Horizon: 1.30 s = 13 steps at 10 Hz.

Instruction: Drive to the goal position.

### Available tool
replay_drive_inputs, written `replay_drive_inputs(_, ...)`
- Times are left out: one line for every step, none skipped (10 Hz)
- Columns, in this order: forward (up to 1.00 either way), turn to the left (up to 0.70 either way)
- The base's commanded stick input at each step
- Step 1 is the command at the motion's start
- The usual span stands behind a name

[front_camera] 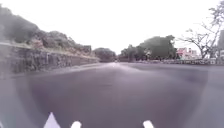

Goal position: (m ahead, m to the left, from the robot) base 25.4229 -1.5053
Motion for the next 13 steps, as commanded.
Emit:
replay_drive_inputs(0.70,0.00)
replay_drive_inputs(0.70,0.00)
replay_drive_inputs(0.70,0.00)
replay_drive_inputs(0.70,0.00)
replay_drive_inputs(0.70,0.00)
replay_drive_inputs(0.70,0.00)
replay_drive_inputs(0.70,0.00)
replay_drive_inputs(0.70,0.00)
replay_drive_inputs(0.70,0.00)
replay_drive_inputs(0.70,0.00)
replay_drive_inputs(0.70,0.00)
replay_drive_inputs(0.70,0.00)
replay_drive_inputs(0.70,0.00)
